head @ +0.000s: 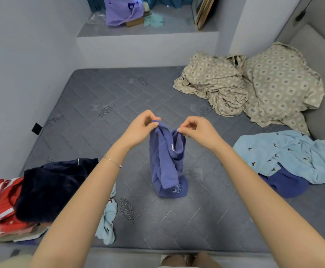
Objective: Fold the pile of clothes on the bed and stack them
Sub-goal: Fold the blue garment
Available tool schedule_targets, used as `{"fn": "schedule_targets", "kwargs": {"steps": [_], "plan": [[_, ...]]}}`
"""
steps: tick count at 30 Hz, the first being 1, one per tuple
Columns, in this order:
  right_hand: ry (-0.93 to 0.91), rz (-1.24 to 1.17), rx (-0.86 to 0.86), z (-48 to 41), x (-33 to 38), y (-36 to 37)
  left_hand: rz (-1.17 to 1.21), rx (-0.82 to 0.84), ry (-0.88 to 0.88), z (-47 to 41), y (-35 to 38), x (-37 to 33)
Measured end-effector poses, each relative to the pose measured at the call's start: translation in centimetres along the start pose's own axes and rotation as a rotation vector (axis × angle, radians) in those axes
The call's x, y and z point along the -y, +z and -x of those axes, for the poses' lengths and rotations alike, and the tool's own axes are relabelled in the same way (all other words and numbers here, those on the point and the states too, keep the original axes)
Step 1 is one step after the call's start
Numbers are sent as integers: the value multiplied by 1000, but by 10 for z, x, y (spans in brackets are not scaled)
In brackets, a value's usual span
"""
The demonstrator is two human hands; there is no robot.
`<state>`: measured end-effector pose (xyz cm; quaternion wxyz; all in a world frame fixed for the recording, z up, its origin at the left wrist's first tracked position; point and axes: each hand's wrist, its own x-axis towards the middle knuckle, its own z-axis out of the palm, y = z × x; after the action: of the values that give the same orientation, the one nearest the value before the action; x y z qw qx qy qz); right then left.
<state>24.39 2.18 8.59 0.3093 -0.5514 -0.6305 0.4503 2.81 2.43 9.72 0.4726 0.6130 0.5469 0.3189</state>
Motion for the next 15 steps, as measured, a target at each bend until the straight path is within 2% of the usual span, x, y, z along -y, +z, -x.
{"fn": "schedule_targets", "kwargs": {"steps": [2, 5, 9, 13, 15], "plan": [[46, 29, -69, 4, -5, -3, -98, -160, 2, 2, -9, 8], [128, 61, -153, 14, -12, -8, -96, -318, -14, 8, -24, 19], [204, 54, -172, 28, -15, -8, -171, -386, 97, 18, -34, 19], [215, 328, -200, 45, -15, -8, -146, -440, 145, 31, -32, 10], [199, 360, -237, 57, -14, -11, -124, -469, 183, 41, -25, 2]]}}
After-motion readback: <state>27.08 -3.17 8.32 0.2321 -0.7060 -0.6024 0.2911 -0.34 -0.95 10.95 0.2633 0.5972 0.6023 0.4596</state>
